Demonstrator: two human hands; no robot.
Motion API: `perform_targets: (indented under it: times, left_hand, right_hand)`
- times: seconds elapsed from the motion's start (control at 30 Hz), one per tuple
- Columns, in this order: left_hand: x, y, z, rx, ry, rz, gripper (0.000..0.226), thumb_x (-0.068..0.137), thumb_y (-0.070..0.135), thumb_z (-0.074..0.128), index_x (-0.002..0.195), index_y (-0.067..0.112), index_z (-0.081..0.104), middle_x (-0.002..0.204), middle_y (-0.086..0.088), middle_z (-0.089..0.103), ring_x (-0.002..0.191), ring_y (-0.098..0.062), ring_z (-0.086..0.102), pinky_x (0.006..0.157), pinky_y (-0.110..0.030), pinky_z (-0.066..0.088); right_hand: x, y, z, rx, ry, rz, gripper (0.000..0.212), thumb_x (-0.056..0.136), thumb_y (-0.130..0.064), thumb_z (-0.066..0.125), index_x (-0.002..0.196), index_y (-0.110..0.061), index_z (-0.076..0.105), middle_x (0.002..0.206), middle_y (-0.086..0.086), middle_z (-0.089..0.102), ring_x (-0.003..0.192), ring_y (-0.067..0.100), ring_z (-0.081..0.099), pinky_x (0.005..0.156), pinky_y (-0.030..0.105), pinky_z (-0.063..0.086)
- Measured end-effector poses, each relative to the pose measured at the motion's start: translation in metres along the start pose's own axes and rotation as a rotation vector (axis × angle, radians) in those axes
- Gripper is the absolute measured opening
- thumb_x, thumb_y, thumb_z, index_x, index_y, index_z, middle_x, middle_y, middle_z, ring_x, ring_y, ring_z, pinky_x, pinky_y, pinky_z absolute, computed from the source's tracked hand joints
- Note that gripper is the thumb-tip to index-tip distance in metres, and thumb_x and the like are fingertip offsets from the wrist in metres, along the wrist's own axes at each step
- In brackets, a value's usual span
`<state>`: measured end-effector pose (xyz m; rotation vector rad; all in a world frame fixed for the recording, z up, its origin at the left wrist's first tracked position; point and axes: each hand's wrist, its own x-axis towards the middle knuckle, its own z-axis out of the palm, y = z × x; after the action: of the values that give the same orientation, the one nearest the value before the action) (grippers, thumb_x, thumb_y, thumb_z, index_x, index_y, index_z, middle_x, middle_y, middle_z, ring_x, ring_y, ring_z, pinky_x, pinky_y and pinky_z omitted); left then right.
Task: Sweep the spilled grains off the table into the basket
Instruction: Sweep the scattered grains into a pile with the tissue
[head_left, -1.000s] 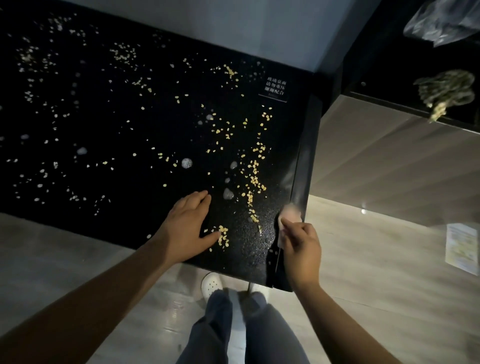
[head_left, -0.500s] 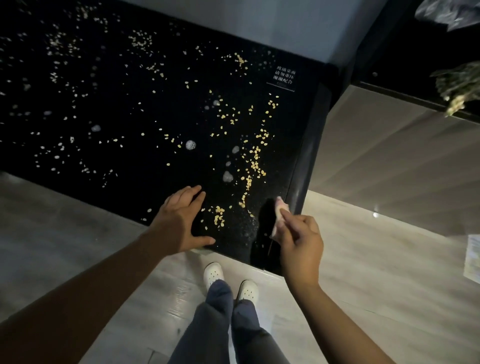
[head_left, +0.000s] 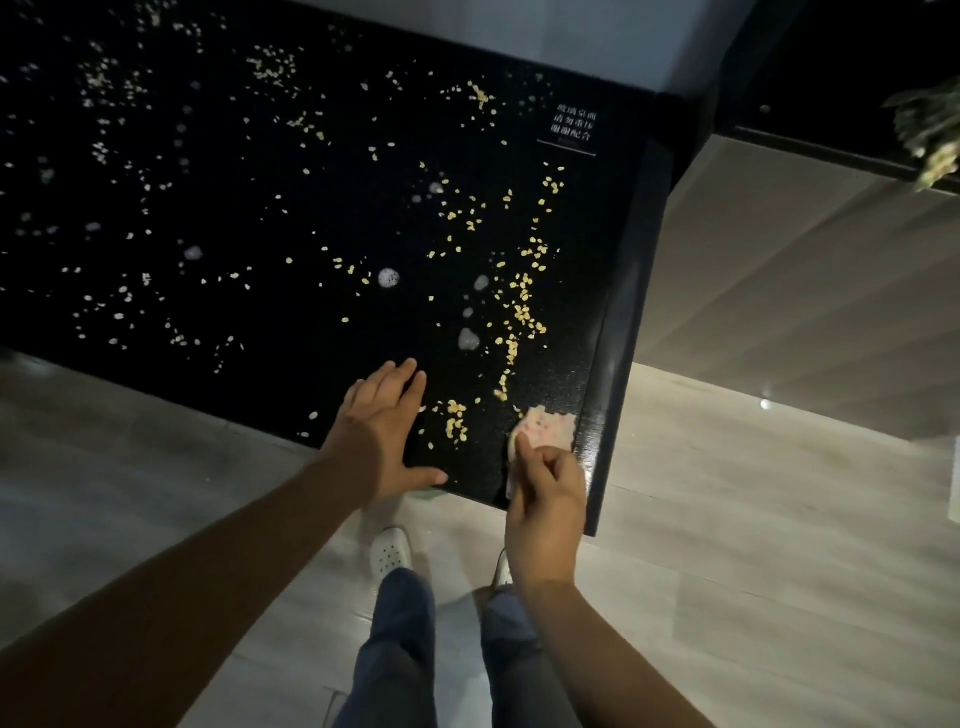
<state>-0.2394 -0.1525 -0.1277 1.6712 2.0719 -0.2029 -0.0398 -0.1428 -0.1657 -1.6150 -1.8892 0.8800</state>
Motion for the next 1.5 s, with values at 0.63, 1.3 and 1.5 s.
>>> perform_targets:
  times: [0.63,1.3,1.5]
  left_hand:
    - [-0.012,-0.088,-0.023,-0.123,0.013,0.115,0.092,0.083,0.054,0.061,0.151,0.016,0.013,0.159,0.0,0.007,0.146,-0.017,0.001,0.119,-0.037,0.013]
    - [-0.006,-0.101,-0.015,-0.086,0.026,0.072,0.09,0.086,0.064,0.045,0.151,0.011,0.012,0.16,-0.001,-0.003,0.146,-0.019,-0.005,0.12,-0.038,0.004]
    - [0.0,-0.09,-0.025,-0.174,0.078,-0.007,0.068,0.09,0.052,0.048,0.143,0.012,0.033,0.155,0.0,0.019,0.142,-0.019,0.015,0.117,-0.037,0.018]
  right_hand:
    - [0.015,-0.038,0.045,0.029,-0.032,0.012,0.038,0.089,-0.004,0.063,0.122,-0.021,0.066,0.1,-0.004,0.05,0.096,0.018,0.051,0.084,0.022,0.044]
    - [0.078,-0.052,0.038,0.104,0.074,0.184,0.027,0.093,-0.008,0.057,0.118,-0.012,0.065,0.107,0.0,0.054,0.094,0.001,0.054,0.076,-0.003,0.034]
    - [0.073,-0.073,0.03,0.184,-0.103,0.028,0.029,0.092,-0.008,0.06,0.119,-0.017,0.067,0.099,-0.001,0.054,0.085,-0.011,0.048,0.072,-0.001,0.036]
